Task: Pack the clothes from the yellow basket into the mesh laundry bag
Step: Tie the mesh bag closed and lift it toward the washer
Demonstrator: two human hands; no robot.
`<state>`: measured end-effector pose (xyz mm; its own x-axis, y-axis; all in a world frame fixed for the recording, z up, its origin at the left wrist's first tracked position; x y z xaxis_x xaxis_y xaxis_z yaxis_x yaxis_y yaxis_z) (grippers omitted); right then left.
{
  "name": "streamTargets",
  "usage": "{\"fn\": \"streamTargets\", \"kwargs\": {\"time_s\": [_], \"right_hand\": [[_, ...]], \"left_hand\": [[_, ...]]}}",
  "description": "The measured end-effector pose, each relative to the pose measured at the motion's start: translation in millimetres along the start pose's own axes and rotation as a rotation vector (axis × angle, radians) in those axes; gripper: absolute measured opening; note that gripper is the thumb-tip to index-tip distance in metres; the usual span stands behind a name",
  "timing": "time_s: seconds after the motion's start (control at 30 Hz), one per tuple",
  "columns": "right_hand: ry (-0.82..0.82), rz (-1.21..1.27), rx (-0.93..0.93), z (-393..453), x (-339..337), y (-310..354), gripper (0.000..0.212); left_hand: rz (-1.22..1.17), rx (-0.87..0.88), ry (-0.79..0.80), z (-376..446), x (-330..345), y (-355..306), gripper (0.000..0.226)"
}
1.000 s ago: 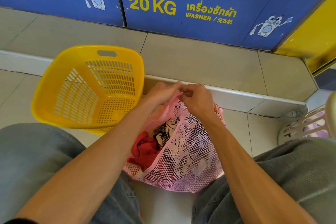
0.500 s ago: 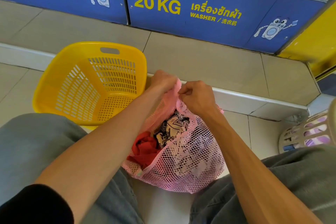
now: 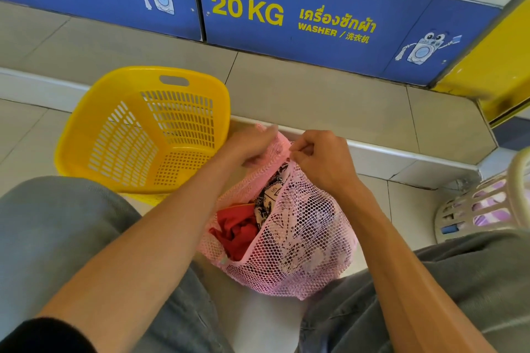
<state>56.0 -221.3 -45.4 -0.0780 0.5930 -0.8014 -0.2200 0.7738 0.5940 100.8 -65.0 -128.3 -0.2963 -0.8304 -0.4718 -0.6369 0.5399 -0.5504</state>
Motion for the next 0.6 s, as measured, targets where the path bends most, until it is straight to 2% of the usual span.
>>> {"fn": "streamTargets", "kwargs": {"time_s": [0.07,0.1,0.13,0.23,0.33,0.43,0.53,0.6], "right_hand": [[-0.020,0.014,-0.003,-3.3,5.3,-0.5,0.009],[-0.013,0.022,-0.006,-4.9,8.5,0.5,0.008],[0.007,0.021,-0.008,-7.1,12.0,2.5,0.007],[0.090,-0.055,-0.022,-13.6,22.8,11.2,0.012],[0.179,-0.101,-0.072,-21.2,34.4,28.9,0.015],[0.361,-0.075,-0.155,-40.3,54.7,52.9,0.013],[0.522,-0.006,-0.195,-62.8,66.9,66.0,0.010],[0.512,0.037,-0.167,-63.9,60.4,61.9,0.008]], "left_hand": [[-0.044,-0.079,0.316,-15.4,22.5,17.0,0.062],[-0.085,-0.043,0.395,-19.5,28.6,19.0,0.054],[-0.131,0.004,0.408,-20.7,30.0,18.7,0.043],[-0.214,0.117,0.207,-15.4,15.8,12.2,0.026],[-0.283,0.199,0.002,-10.4,-4.7,3.2,0.038],[-0.258,0.227,-0.175,-7.8,-20.0,-5.5,0.045],[-0.201,0.250,-0.247,-13.0,-21.1,-7.0,0.046],[-0.186,0.278,-0.249,-21.4,-21.0,-4.8,0.042]]}}
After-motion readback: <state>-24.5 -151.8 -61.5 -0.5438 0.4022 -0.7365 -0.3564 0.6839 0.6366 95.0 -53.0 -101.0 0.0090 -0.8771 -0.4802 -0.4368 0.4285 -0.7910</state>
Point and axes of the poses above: each hand's wrist, its own z-axis towards the middle knuckle, its own x-axis out of the palm, y = z × x, the point moved 7 cm from there along z, towards the middle knuckle, and after that the axes turned 11 degrees about -x, right-handed, at the moved point
